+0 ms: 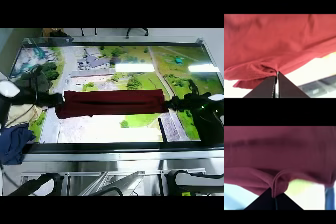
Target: Fold the shirts.
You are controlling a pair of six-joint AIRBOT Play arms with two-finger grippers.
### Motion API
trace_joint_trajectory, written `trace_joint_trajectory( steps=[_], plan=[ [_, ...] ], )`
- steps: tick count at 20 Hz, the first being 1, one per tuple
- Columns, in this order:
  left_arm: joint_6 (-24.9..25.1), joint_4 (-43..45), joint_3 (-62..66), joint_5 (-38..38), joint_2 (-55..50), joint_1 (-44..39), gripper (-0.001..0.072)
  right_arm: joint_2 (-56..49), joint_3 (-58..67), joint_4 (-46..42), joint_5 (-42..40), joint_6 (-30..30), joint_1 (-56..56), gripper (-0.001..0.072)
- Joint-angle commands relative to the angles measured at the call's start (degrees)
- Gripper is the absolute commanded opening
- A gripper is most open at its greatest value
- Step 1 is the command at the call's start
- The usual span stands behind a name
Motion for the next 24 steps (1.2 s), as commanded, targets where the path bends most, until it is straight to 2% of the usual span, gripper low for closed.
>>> trace_joint_trajectory(
  steps=[1,5,6,7,8,9,10,11,12,14,19,23,24],
  plan=[
    [0.2,0.0,13.0,1.7,-12.2,-1.3,0.0011,-5.4,7.7,1.7,-7.9,-0.8,4.3,0.002],
    [0.8,-0.1,21.7,2.3,-25.2,-1.4,0.0012,-15.6,15.0,1.7,-10.8,-2.1,6.8,0.0024],
    [0.8,-0.1,23.4,2.2,-28.3,-1.4,0.0012,-17.2,15.8,1.7,-10.9,-2.1,6.7,0.0046],
    [0.8,-0.1,24.9,1.8,-30.9,-1.4,0.0012,-18.3,16.0,1.7,-11.1,-2.1,6.6,0.0172],
    [0.7,-0.1,26.6,1.4,-33.4,-1.4,0.0015,-18.6,16.1,1.3,-11.3,-2.2,6.4,0.0246],
    [0.7,-0.1,28.4,0.4,-35.5,-1.4,0.0083,-18.5,16.6,0.1,-11.3,-2.7,6.0,0.0253],
    [0.6,-0.1,30.3,-0.8,-37.0,-1.4,0.0515,-18.4,17.9,-1.6,-11.3,-2.7,5.4,0.0316],
    [-0.9,-0.1,32.5,-2.0,-38.4,-1.4,0.0672,-18.3,19.4,-3.1,-11.0,-2.3,4.7,0.0571],
    [-0.9,0.0,34.6,-3.3,-39.2,-1.4,0.0667,-18.3,20.8,-4.9,-10.9,0.1,3.8,0.0654],
    [-1.0,0.4,38.9,-6.5,-40.3,-1.2,0.0667,-18.9,22.1,-7.4,-10.4,3.2,2.4,0.0654],
    [-2.6,0.0,47.2,-13.2,-40.4,-0.9,0.0667,-22.5,22.0,-7.2,-5.9,3.2,2.2,0.0654],
    [-3.3,-6.8,45.2,-12.8,-39.3,-2.1,0.0665,-25.3,22.1,-7.1,-2.8,3.1,4.4,0.0641],
    [-3.3,-9.2,44.3,-12.8,-39.4,-2.9,0.056,-25.6,22.1,-7.0,-2.2,3.1,5.2,0.0589]
  ],
)
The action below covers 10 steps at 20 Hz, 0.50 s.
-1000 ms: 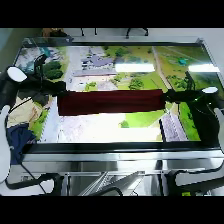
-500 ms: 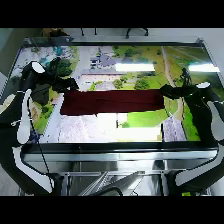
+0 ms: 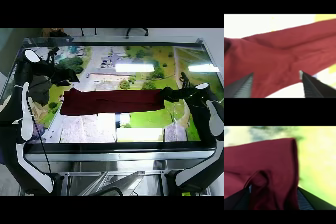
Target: Fold the shirts.
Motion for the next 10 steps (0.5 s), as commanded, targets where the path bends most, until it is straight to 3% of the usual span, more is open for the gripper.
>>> trace_joint_trajectory(
  steps=[1,2,3,4,10],
  plan=[
    [-0.3,-7.3,-1.8,-0.7,0.2,-1.7,0.0197,-1.6,0.0,-1.2,3.2,0.2,2.2,0.0362],
    [1.2,-8.8,-3.1,-0.1,0.2,-2.8,0.0012,-1.5,0.0,-0.8,3.7,0.0,2.8,0.0191],
    [1.7,-9.9,-4.1,0.8,0.2,-4.0,0.0012,-1.3,0.4,-0.5,4.7,0.0,3.0,0.0082],
    [1.7,-9.8,-5.2,2.5,0.2,-5.5,0.0012,-1.0,1.3,0.5,6.6,0.0,3.0,0.0018],
    [3.0,-9.8,-14.0,21.3,-1.5,-19.4,0.0012,3.3,17.2,9.3,22.9,4.4,2.8,0.0019]
  ],
)
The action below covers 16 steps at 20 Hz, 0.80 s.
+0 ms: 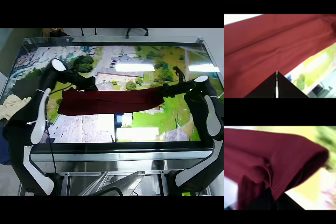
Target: Fold the shirts.
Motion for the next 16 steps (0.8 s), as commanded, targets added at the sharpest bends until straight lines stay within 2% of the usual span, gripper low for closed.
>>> trace_joint_trajectory(
  steps=[1,3,5,8,12,16],
  plan=[
    [0.8,-0.7,-4.2,13.5,-2.4,-9.1,0.0012,2.4,11.3,8.2,11.8,4.9,0.1,0.0019],
    [0.7,-0.8,-3.4,18.8,-5.5,-14.5,0.0012,3.5,17.4,13.6,17.3,7.9,0.2,0.0019],
    [-0.6,-0.8,-0.7,22.7,-9.4,-19.5,0.0012,5.4,19.7,17.9,19.3,8.3,0.2,0.0019],
    [-4.8,-1.5,7.3,23.6,-16.5,-24.5,0.0012,7.6,19.7,18.7,19.5,9.2,0.2,0.0019],
    [-4.6,-7.9,15.3,15.6,-19.8,-24.0,0.0012,7.6,19.7,18.6,19.4,9.4,0.2,0.0019],
    [-0.5,-13.5,15.3,-0.2,-10.8,-15.5,0.0011,6.6,19.5,18.6,18.6,10.0,1.4,0.0019]
  ],
)
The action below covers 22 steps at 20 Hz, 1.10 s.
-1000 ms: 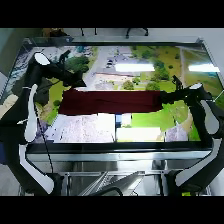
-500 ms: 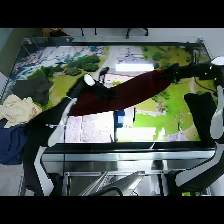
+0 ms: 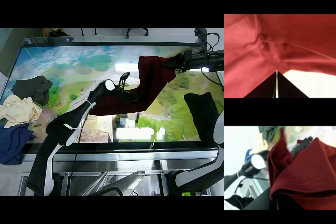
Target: Fold the shirts.
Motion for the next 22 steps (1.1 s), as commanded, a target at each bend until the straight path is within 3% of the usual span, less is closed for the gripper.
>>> trace_joint_trajectory(
  steps=[1,4,8,11,12,14,17,22],
  plan=[
    [3.5,-5.6,1.2,-15.1,7.7,7.1,0.0011,-1.0,0.0,0.3,-1.4,0.7,2.2,0.0019],
    [3.6,-6.8,1.0,-22.5,19.6,16.0,0.0012,-2.4,0.0,0.3,-4.5,0.7,8.7,0.0019],
    [6.5,-6.7,-5.4,-22.1,34.9,27.1,0.0012,-6.3,0.0,-0.3,-10.7,-0.4,21.2,0.0019],
    [8.7,-6.6,-9.6,-23.1,42.0,32.9,0.0012,-12.0,0.0,-8.0,-18.2,-0.4,31.3,0.0026],
    [9.3,-6.6,-11.5,-23.0,43.9,34.1,0.0012,-14.6,0.0,-10.9,-21.5,-0.4,34.7,0.0059],
    [10.8,-6.6,-15.8,-23.1,47.1,36.1,0.0012,-19.9,0.0,-12.6,-26.2,-0.4,40.1,0.049],
    [12.8,-6.7,-21.5,-23.1,50.3,38.4,0.0012,-22.0,0.1,-12.6,-25.2,-0.2,41.5,0.0501],
    [14.3,-6.7,-24.0,-23.7,52.0,41.6,0.0012,-12.1,0.1,-14.5,-19.7,1.7,29.6,0.0504]
  ],
)
